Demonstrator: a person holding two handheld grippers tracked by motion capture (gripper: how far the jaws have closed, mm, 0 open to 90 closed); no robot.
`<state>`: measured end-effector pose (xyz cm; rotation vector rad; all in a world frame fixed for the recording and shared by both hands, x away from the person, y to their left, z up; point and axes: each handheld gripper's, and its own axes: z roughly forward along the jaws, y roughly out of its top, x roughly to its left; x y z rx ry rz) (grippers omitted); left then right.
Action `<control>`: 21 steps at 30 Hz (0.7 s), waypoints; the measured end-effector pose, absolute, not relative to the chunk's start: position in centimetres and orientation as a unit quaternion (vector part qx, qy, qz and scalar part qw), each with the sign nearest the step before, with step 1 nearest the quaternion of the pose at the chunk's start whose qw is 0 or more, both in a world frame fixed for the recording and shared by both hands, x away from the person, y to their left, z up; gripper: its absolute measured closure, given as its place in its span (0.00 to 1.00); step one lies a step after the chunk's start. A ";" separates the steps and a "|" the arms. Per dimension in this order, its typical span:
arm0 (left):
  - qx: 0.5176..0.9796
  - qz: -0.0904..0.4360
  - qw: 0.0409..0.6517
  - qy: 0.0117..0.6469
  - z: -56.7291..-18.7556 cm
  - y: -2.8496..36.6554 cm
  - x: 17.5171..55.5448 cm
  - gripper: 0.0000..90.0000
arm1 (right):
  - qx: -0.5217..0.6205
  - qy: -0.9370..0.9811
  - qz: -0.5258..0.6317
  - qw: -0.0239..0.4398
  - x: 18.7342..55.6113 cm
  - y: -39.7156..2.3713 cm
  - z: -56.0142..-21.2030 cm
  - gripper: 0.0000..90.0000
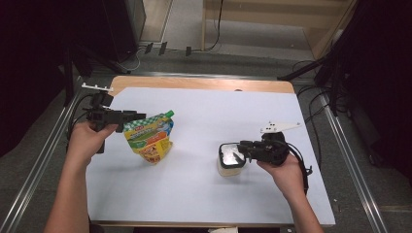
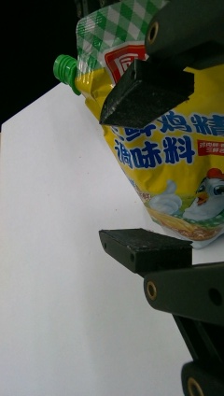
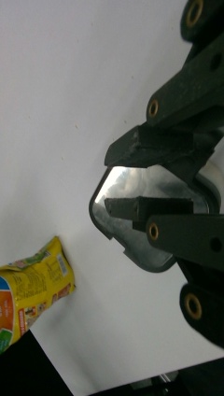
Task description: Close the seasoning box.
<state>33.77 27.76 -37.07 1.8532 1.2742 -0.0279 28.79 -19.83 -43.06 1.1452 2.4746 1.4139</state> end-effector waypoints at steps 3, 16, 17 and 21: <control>0.744 -0.011 0.431 0.510 -37.1 27.7 33.8 0.43 | 0.377 0.799 0.465 0.048 29.0 -20.5 -43.0 0.73; 0.743 -0.012 0.431 0.511 -37.2 27.8 33.8 0.43 | 0.406 0.776 0.477 0.079 29.8 -23.4 -43.6 0.54; 0.743 -0.012 0.432 0.511 -37.2 27.8 33.8 0.43 | 0.408 0.775 0.476 0.082 29.8 -23.7 -43.7 0.53; 0.743 -0.013 0.433 0.511 -37.3 27.9 33.8 0.43 | 0.412 0.765 0.486 0.090 30.1 -24.6 -44.4 0.51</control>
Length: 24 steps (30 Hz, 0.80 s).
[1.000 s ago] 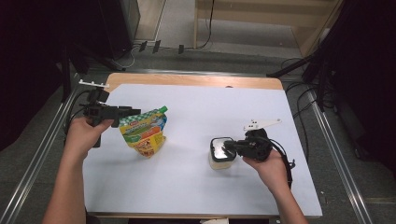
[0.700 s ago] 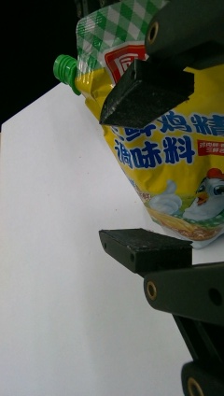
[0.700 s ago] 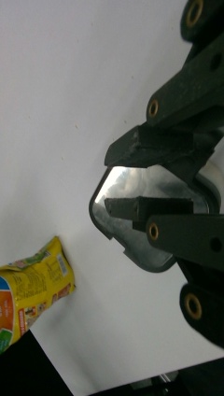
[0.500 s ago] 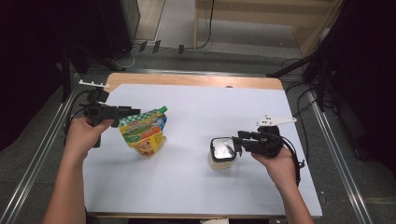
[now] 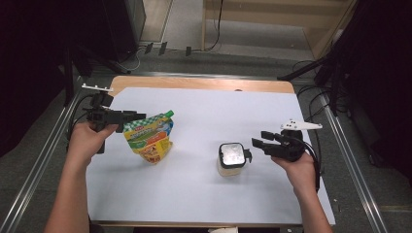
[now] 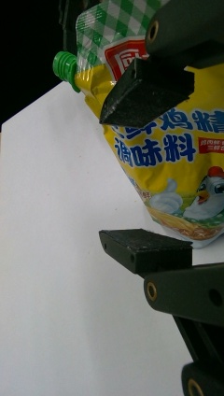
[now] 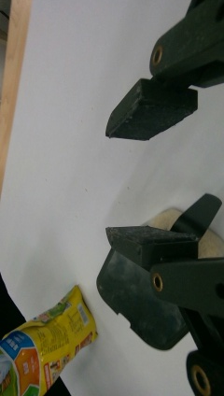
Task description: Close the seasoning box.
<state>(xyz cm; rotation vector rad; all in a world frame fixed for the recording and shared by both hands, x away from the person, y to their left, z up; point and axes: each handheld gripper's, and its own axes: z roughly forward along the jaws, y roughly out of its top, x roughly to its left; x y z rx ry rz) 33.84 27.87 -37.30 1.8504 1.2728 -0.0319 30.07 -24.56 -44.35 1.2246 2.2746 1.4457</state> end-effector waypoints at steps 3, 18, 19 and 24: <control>0.741 -0.013 0.434 0.512 -37.4 27.9 33.9 0.43 | 0.411 0.762 0.488 0.111 30.1 -24.9 -44.7 0.49; 0.740 -0.016 0.434 0.513 -37.5 28.0 33.9 0.42 | 0.444 0.752 0.473 0.116 30.9 -26.9 -46.4 0.45; 0.740 -0.016 0.434 0.513 -37.5 28.0 33.9 0.42 | 0.447 0.751 0.472 0.115 31.0 -27.0 -46.5 0.45; 0.739 -0.016 0.434 0.515 -37.6 28.1 33.9 0.42 | 0.456 0.748 0.468 0.116 31.3 -27.4 -47.1 0.45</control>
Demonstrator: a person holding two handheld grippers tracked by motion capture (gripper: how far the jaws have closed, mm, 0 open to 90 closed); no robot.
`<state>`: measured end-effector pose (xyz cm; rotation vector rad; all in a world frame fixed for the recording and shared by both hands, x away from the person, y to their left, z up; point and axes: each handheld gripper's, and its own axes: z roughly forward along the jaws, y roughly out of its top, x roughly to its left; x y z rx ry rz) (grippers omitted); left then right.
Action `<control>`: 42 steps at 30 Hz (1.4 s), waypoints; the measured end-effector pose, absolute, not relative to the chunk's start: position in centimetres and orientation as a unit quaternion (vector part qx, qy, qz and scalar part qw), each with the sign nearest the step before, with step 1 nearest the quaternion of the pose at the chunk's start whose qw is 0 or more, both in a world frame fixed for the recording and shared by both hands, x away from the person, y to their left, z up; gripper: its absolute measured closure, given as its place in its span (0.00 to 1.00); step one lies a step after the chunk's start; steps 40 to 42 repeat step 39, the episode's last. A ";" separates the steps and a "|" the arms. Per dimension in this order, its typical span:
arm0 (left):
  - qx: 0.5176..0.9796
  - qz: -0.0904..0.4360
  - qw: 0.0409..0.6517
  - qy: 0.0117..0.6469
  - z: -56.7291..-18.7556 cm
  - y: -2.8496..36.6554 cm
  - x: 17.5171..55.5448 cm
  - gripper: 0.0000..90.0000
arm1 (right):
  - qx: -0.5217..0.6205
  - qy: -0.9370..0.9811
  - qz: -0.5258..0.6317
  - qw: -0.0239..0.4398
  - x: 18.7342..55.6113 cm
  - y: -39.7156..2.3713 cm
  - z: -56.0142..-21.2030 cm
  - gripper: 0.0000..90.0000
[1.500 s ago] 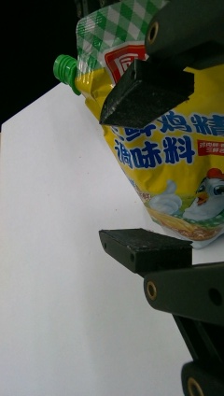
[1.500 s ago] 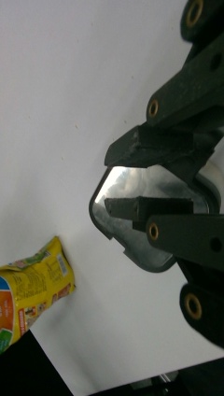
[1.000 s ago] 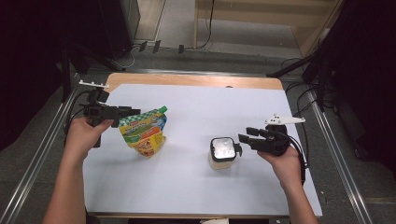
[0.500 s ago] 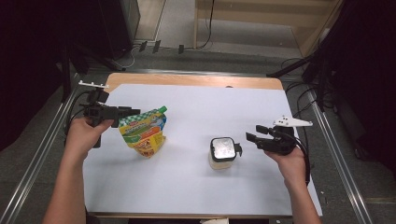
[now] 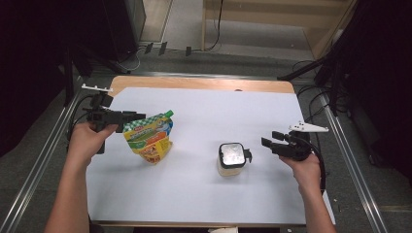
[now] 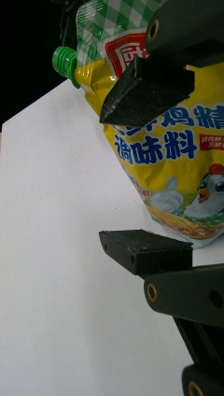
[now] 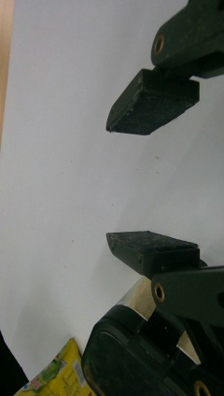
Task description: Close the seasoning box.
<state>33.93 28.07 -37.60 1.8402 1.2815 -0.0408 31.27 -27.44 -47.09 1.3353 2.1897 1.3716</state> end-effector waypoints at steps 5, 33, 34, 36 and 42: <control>0.739 -0.016 0.434 0.515 -37.6 28.1 33.9 0.42 | 0.460 0.753 0.456 0.118 31.5 -27.3 -47.5 0.45; 0.739 -0.017 0.433 0.515 -37.6 28.0 34.0 0.42 | 0.454 0.764 0.443 0.118 31.6 -26.7 -47.8 0.45; 0.739 -0.016 0.433 0.515 -37.6 28.0 34.0 0.42 | 0.453 0.765 0.443 0.119 31.7 -26.6 -47.9 0.45; 0.738 -0.017 0.433 0.516 -37.6 28.0 34.0 0.42 | 0.452 0.765 0.443 0.119 31.7 -26.6 -47.9 0.45; 0.738 -0.017 0.434 0.517 -37.6 28.0 34.0 0.41 | 0.451 0.766 0.442 0.119 31.7 -26.6 -47.9 0.44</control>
